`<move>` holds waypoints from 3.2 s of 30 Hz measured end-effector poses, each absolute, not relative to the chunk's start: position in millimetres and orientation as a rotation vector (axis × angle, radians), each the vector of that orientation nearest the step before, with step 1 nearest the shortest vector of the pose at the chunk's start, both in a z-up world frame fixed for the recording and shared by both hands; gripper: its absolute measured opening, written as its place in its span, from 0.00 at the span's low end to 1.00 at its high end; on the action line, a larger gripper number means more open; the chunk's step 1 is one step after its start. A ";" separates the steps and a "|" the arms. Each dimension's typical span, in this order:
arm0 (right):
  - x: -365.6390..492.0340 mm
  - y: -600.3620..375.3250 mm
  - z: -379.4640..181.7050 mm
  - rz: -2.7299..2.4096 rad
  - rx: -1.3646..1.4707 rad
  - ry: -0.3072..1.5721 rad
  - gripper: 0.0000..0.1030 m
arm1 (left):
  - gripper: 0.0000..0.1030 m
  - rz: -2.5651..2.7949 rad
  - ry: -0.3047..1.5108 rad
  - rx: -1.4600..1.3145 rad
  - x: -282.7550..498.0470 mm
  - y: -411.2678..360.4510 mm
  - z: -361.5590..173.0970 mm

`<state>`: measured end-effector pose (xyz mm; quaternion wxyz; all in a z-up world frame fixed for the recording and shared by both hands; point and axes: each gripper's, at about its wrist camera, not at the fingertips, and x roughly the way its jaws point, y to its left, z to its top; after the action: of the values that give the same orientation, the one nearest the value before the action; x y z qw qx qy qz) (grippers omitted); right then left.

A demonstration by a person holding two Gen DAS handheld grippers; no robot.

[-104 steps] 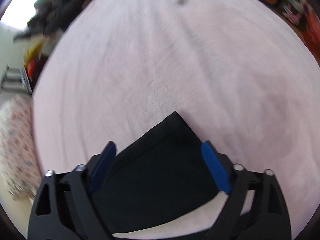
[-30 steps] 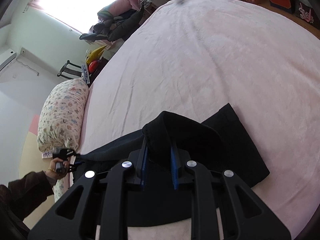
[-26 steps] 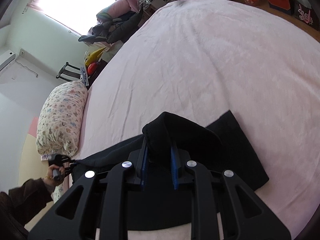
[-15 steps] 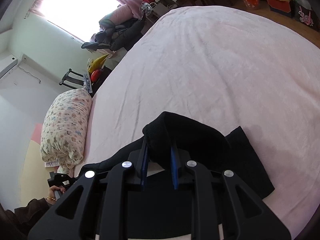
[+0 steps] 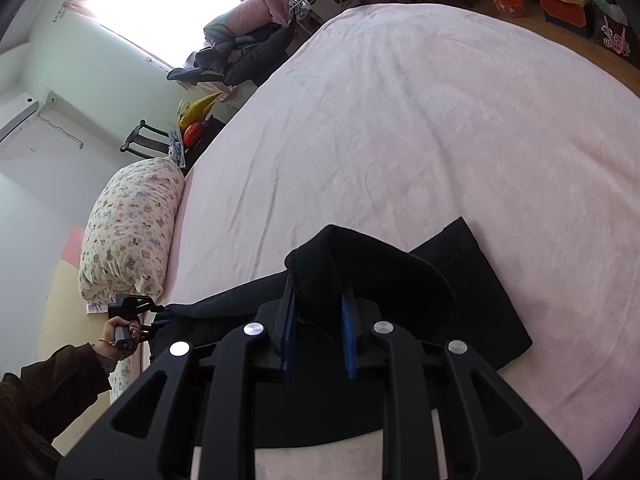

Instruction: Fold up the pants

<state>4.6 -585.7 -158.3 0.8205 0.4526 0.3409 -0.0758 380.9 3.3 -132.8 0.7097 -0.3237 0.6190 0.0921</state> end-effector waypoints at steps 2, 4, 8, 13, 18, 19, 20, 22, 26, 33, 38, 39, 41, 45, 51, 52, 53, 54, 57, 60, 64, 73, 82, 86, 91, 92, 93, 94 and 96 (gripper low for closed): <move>4.5 -586.0 -159.7 -0.159 0.961 0.732 0.19 | 0.32 0.168 1.326 -0.821 377.9 8.6 -129.9; 4.0 -586.4 -160.1 -0.162 0.958 0.736 0.19 | 0.76 0.153 1.296 -0.838 381.0 10.8 -126.2; 3.9 -586.8 -160.7 -0.161 0.949 0.752 0.19 | 0.67 0.197 1.321 -0.670 397.9 0.4 -125.1; 3.8 -588.4 -161.1 -0.160 0.949 0.753 0.19 | 0.03 0.255 1.406 -0.581 401.1 -3.7 -137.6; 5.3 -591.9 -157.1 -0.178 0.966 0.730 0.19 | 0.03 0.228 1.336 -0.586 392.4 -1.3 -124.2; 6.6 -593.0 -155.5 -0.181 0.963 0.727 0.19 | 0.03 0.221 1.317 -0.605 389.7 -0.1 -119.6; 8.1 -595.5 -153.3 -0.186 0.962 0.721 0.19 | 0.03 0.208 1.289 -0.631 385.3 1.9 -112.1; 11.9 -601.1 -149.4 -0.197 0.966 0.704 0.19 | 0.03 0.187 1.255 -0.654 377.8 5.7 -103.1; 26.8 -619.7 -137.9 -0.220 0.974 0.653 0.19 | 0.03 0.115 1.175 -0.667 348.9 14.9 -72.5; 40.6 -638.1 -106.7 -0.190 0.949 0.525 0.19 | 0.03 0.016 1.046 -0.769 278.6 53.1 -36.8; 19.0 -643.4 -158.5 -0.320 1.027 0.620 0.19 | 0.03 0.034 1.102 -0.809 185.9 66.3 -52.1; 13.4 -642.4 -169.3 -0.345 1.043 0.642 0.19 | 0.03 0.060 1.142 -0.825 161.6 69.1 -66.0; -2.7 -637.0 -197.2 -0.402 1.084 0.703 0.19 | 0.03 0.128 1.203 -0.837 131.4 75.8 -95.4; -31.0 -621.0 -235.1 -0.503 1.154 0.833 0.36 | 0.03 0.214 1.295 -0.799 102.9 81.0 -144.7; -73.2 -620.1 -229.3 -0.572 1.295 0.767 0.51 | 0.06 0.193 1.334 -0.676 112.5 72.3 -162.5; -77.9 -620.2 -228.3 -0.573 1.331 0.743 0.52 | 0.08 0.187 1.335 -0.669 113.9 71.8 -161.3; -82.5 -620.9 -228.6 -0.568 1.378 0.717 0.52 | 0.08 0.179 1.341 -0.663 115.7 71.5 -159.9; -84.5 -620.4 -229.8 -0.561 1.417 0.701 0.52 | 0.08 0.173 1.348 -0.664 115.4 71.4 -159.5; -78.8 -612.1 -234.6 -0.513 1.506 0.679 0.52 | 0.47 0.179 1.393 -0.655 115.8 73.4 -165.0; -69.9 -608.2 -242.4 -0.486 1.569 0.701 0.52 | 0.67 0.211 1.370 -0.669 109.7 77.9 -160.0; -61.9 -605.2 -248.4 -0.533 1.645 0.667 0.52 | 0.70 0.193 1.401 -0.648 111.6 75.2 -159.0; -39.6 -603.6 -267.4 -0.663 1.714 0.845 0.14 | 0.77 0.131 1.472 -0.631 112.7 53.8 -177.1; -2.3 -587.8 -168.3 -0.271 1.174 0.589 0.07 | 0.87 -0.048 1.466 -0.404 120.9 15.8 -169.7; -23.9 -593.6 -235.1 -0.529 1.229 0.897 0.06 | 0.87 -0.104 1.489 -0.394 119.8 -1.0 -173.9; -46.4 -589.5 -247.3 -0.519 1.331 0.835 0.06 | 0.87 -0.119 1.498 -0.380 125.2 -1.5 -177.8; -50.4 -589.9 -243.6 -0.488 1.358 0.788 0.06 | 0.87 -0.119 1.497 -0.377 126.1 -1.5 -178.9; -53.6 -590.8 -242.6 -0.481 1.376 0.766 0.06 | 0.87 -0.115 1.495 -0.375 131.1 -1.9 -180.1; -57.2 -591.2 -245.7 -0.500 1.390 0.783 0.06 | 0.87 -0.111 1.493 -0.375 133.2 -3.9 -181.6; -62.3 -588.9 -258.8 -0.550 1.388 0.877 0.07 | 0.87 -0.103 1.490 -0.380 125.2 -3.5 -180.2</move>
<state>-62.3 -588.9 -258.8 0.6479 0.6105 0.3859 -0.2421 125.2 -3.5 -180.2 0.7176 -0.1716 0.6734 -0.0467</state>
